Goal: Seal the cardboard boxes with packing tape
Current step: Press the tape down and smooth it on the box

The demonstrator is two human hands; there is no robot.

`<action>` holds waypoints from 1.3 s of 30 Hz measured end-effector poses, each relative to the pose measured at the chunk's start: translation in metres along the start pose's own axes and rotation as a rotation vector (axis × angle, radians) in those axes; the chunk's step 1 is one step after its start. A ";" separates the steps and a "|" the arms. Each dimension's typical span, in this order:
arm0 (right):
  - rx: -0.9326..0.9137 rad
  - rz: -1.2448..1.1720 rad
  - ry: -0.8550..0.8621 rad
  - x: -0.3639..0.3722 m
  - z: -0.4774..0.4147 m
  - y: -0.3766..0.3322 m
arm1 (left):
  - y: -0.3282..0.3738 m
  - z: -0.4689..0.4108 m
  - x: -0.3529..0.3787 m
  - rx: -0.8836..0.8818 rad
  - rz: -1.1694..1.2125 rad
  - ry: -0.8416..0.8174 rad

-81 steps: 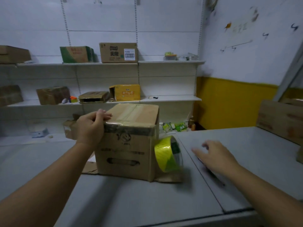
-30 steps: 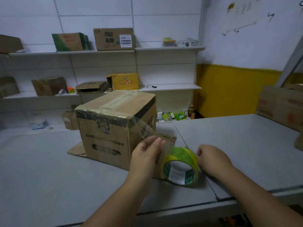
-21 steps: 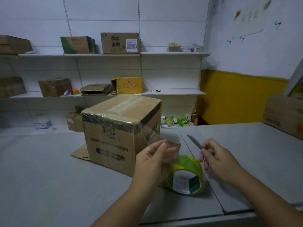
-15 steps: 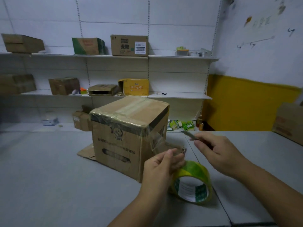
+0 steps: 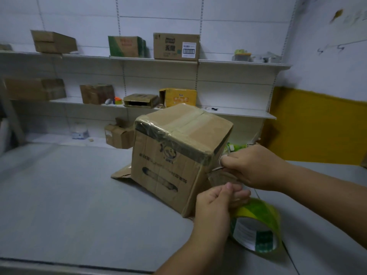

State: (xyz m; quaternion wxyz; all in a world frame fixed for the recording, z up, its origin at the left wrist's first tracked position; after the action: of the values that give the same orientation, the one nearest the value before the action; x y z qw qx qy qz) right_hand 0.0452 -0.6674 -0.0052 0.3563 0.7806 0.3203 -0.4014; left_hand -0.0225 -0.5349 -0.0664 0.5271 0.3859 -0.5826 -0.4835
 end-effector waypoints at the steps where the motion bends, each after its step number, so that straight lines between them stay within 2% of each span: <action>1: -0.003 -0.006 0.002 0.001 0.002 0.003 | 0.000 0.001 -0.001 -0.006 0.002 -0.007; 11: -0.022 0.015 0.035 0.012 0.004 0.008 | 0.012 0.008 -0.008 -0.041 0.101 -0.068; 21: -0.013 0.063 0.080 0.012 0.004 0.001 | 0.023 0.015 -0.019 -0.055 0.109 -0.055; 25: 0.057 0.102 -0.040 0.023 0.015 0.010 | 0.022 0.020 -0.020 -0.067 0.097 -0.112; 27: 0.155 0.079 -0.134 0.035 0.034 0.016 | 0.019 0.025 -0.020 -0.056 0.043 -0.198; 28: 0.222 0.052 -0.128 0.040 0.046 0.018 | 0.017 0.025 -0.022 -0.041 0.024 -0.214; 31: 0.502 -0.088 0.072 0.037 0.057 0.017 | 0.012 0.018 -0.029 -0.023 0.017 -0.170; 33: 0.684 -0.337 0.255 0.026 0.048 0.016 | 0.009 0.014 -0.031 -0.025 0.020 -0.187; 34: 0.714 -0.446 0.358 0.019 0.037 0.013 | 0.007 0.013 -0.032 -0.033 0.027 -0.200; 37: 0.643 -0.590 0.620 0.002 -0.007 -0.004 | 0.003 0.012 -0.032 -0.064 0.078 -0.170; 39: 0.536 -0.621 0.712 0.000 -0.037 -0.016 | 0.000 0.010 -0.032 -0.090 0.153 -0.109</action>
State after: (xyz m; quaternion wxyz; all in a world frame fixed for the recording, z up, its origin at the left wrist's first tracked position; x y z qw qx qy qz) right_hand 0.0481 -0.6284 0.0056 -0.1210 0.8006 0.5230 -0.2663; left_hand -0.0277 -0.5029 -0.0733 0.5467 0.2894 -0.6160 -0.4878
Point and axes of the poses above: each hand's wrist, its own z-axis away from the middle knuckle, its own x-axis out of the palm, y = z × x, the point moved 1 cm from there along -z, towards the middle knuckle, and after that the axes turned 11 degrees about -z, right-handed, at the moved point
